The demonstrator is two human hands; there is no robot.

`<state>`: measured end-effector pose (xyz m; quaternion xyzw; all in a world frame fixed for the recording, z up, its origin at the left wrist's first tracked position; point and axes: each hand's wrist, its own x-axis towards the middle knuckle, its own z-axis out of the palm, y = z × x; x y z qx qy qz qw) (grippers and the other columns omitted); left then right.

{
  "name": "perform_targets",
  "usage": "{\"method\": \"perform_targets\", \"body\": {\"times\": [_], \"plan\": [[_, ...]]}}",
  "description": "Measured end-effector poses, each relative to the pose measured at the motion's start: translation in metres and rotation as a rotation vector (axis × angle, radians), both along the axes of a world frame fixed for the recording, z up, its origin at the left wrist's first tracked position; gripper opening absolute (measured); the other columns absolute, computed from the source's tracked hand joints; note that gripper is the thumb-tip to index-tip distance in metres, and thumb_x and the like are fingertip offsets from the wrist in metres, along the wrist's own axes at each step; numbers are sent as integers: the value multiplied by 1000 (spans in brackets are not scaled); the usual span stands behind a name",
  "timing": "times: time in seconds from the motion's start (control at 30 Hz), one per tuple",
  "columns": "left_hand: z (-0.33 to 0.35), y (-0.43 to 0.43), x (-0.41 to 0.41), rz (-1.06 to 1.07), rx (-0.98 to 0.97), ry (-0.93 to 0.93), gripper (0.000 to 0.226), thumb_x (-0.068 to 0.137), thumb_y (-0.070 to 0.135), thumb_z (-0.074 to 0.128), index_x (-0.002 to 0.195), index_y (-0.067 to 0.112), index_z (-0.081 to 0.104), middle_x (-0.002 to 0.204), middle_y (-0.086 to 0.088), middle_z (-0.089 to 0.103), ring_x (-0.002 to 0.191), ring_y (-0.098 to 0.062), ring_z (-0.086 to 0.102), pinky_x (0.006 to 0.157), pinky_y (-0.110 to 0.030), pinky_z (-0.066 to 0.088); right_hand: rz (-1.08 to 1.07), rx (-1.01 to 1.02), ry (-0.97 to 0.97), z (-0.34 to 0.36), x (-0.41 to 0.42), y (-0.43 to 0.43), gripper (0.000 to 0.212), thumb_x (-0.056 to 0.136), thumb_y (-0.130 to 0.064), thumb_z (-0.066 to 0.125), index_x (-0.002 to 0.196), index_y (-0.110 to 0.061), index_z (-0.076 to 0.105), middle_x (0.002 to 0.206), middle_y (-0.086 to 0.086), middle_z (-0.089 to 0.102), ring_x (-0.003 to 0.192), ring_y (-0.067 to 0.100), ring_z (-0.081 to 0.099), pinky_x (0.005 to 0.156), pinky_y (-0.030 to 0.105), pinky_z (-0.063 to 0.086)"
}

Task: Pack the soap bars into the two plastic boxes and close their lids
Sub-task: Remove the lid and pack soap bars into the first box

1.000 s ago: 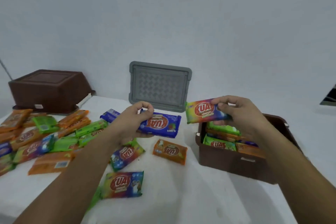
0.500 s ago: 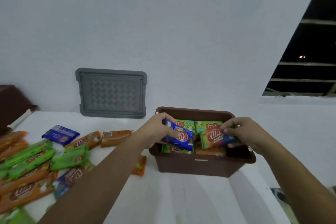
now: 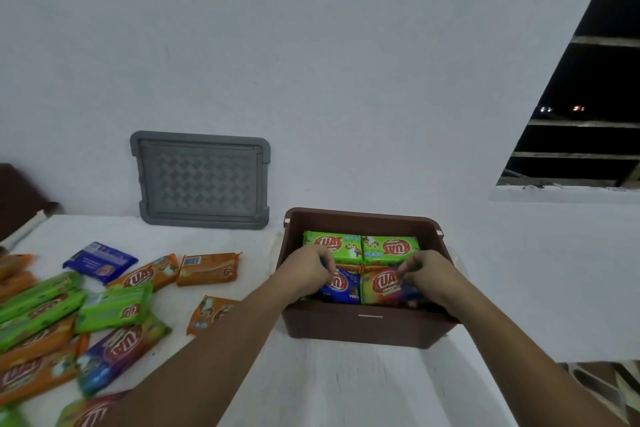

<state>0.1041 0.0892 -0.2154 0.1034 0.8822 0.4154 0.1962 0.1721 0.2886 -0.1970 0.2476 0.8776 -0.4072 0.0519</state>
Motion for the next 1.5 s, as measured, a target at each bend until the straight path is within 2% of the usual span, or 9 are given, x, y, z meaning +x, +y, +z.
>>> {"method": "perform_targets", "body": {"times": [0.13, 0.47, 0.77, 0.93, 1.1, 1.2, 1.3, 1.43, 1.5], "plan": [[0, 0, 5, -117, -164, 11, 34, 75, 11, 79, 94, 21, 52, 117, -1, 55, 111, -19, 53, 84, -29, 55, 117, 210, -43, -3, 1, -1, 7, 84, -11, 67, 84, -17, 64, 105, 5, 65, 90, 18, 60, 79, 31, 53], [-8, 16, 3, -211, -583, 257, 63, 81, 26, 74, 133, 15, 40, 129, -11, 55, 116, -24, 56, 95, -36, 49, 191, 385, -94, -9, 0, -1, 24, 81, -23, 72, 102, -12, 67, 100, 3, 70, 83, 14, 63, 67, 20, 45], [-9, 19, 2, -245, -643, 294, 51, 88, 24, 66, 133, 13, 44, 127, -12, 56, 113, -24, 58, 93, -34, 50, 249, 360, -135, -11, -2, 1, 26, 89, -36, 63, 96, -12, 70, 92, 4, 70, 84, 16, 65, 76, 27, 50], [2, 16, 4, -257, -643, 244, 55, 83, 38, 71, 126, 10, 52, 119, -9, 61, 107, -23, 61, 90, -33, 50, 305, 373, -176, -3, 1, -1, 32, 93, -41, 54, 109, -17, 68, 106, 2, 68, 88, 13, 60, 75, 22, 45], [14, 3, 14, -130, -441, 246, 37, 88, 40, 63, 110, 10, 60, 97, -5, 63, 87, -16, 61, 68, -23, 46, 218, 482, 19, -6, 8, -14, 26, 92, -38, 56, 103, -19, 68, 94, 0, 69, 83, 14, 62, 71, 26, 48], [22, -13, 26, -69, -266, 321, 29, 91, 37, 60, 111, 16, 62, 109, -3, 65, 94, -13, 60, 71, -21, 48, 127, 574, 250, -5, 14, -35, 19, 92, -37, 55, 96, -21, 65, 90, -4, 66, 83, 13, 61, 76, 32, 51], [26, -38, 42, -6, 32, 349, 11, 92, 33, 60, 98, 24, 62, 99, 8, 64, 89, -4, 59, 62, -11, 44, 114, 712, 414, -7, 17, -68, 16, 92, -37, 55, 97, -24, 62, 105, -3, 63, 101, 16, 55, 88, 34, 40], [19, -87, 54, 190, 332, 393, 7, 91, 24, 60, 86, 27, 63, 84, 12, 66, 80, 2, 61, 68, -15, 50, 231, 670, 739, -10, 22, -125, 7, 86, -23, 59, 87, -17, 64, 93, 5, 59, 91, 24, 51, 77, 36, 37], [7, -120, 55, 333, 342, 395, 12, 89, 20, 62, 80, 27, 63, 77, 10, 65, 72, 3, 60, 68, -14, 48, 341, 571, 865, -11, 25, -157, 5, 84, -16, 61, 88, -15, 65, 92, 4, 57, 88, 20, 50, 73, 33, 42]]}}
